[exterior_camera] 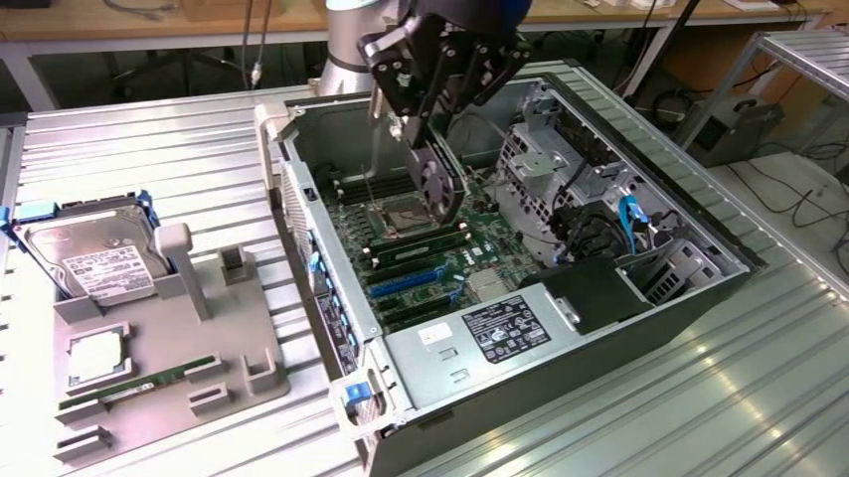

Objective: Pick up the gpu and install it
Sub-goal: 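Pick up the gpu and move the gpu toward the slot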

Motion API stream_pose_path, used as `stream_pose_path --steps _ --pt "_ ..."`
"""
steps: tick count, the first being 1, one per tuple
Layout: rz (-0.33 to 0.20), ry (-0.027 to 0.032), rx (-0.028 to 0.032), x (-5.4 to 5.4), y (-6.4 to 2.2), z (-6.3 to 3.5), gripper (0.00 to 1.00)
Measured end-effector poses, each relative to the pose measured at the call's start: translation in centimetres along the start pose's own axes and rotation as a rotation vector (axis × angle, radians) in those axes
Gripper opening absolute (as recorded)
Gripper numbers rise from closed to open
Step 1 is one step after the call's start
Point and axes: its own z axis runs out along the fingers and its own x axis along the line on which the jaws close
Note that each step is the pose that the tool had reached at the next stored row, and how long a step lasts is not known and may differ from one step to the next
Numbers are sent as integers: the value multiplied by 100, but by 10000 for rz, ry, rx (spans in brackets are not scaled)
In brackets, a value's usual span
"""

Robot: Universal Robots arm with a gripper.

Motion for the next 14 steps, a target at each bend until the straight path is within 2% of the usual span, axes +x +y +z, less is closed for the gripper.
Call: stream_pose_path --steps 6,12,14 --pt "0 1 43 -346 47 145 26" --pt "-1 1 44 -652 59 275 26" --pt "0 2 46 -667 55 306 26"
